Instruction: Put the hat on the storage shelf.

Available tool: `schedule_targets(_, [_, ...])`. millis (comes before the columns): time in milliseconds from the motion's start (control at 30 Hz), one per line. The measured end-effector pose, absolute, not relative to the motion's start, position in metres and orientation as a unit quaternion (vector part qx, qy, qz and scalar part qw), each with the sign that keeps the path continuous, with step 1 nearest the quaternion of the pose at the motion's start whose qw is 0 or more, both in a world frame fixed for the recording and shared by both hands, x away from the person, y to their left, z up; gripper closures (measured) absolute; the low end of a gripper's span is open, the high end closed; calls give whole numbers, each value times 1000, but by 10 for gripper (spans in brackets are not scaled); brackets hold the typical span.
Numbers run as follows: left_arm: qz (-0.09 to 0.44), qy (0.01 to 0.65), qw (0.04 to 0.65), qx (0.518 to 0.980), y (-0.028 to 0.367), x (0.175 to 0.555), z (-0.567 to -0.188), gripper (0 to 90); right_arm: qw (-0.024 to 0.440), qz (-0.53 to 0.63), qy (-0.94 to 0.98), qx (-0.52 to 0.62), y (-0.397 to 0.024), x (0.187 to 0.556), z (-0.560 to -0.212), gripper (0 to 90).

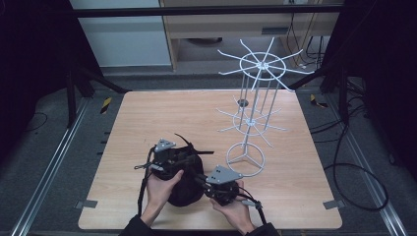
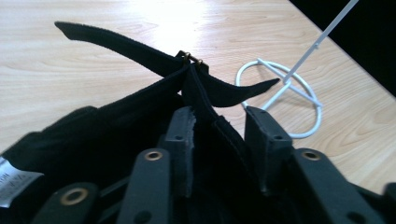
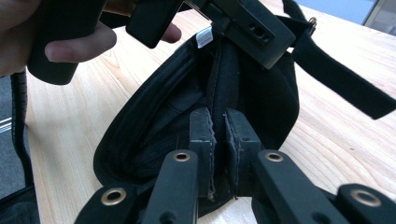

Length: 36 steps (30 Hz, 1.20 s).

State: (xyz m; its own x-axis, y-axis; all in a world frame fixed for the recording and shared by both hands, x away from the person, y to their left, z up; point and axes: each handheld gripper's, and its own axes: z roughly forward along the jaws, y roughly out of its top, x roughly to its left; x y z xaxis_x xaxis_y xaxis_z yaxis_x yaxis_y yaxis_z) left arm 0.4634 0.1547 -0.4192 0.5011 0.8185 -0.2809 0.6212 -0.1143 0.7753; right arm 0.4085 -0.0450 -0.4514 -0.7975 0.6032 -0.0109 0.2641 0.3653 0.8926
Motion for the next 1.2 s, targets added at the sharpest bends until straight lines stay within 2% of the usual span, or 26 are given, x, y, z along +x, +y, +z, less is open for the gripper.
schedule_targets(67, [109,485,457,738,155,462,-420,700,162,499,808,268,-45,409,-451,787])
schedule_targets(100, [110,483,461,736,155,460,-419,750,151,506,806,268,-47,409,-448,743])
schedule_targets(200, [107,480,471,733,159,458,-416,784,137,524,797,267,-51,408,-442,676])
schedule_targets(300, [110,474,483,728,163,454,-411,795,129,544,786,265,-58,406,-432,641])
schedule_targets(500, [117,456,505,724,172,442,-395,805,146,561,767,274,-74,405,-420,613])
schedule_targets(767, [133,421,536,719,176,427,-375,812,154,541,772,295,-81,412,-433,566])
schedule_targets(833, [137,408,545,720,175,422,-370,813,156,538,772,301,-81,414,-437,522])
schedule_targets(1000, [135,390,558,720,172,417,-368,814,148,539,770,309,-81,418,-443,475])
schedule_targets(1100, [134,380,560,724,170,416,-368,815,131,543,770,307,-80,421,-449,511])
schedule_targets(1200, [131,373,563,726,169,416,-370,815,104,549,771,306,-79,422,-453,667])
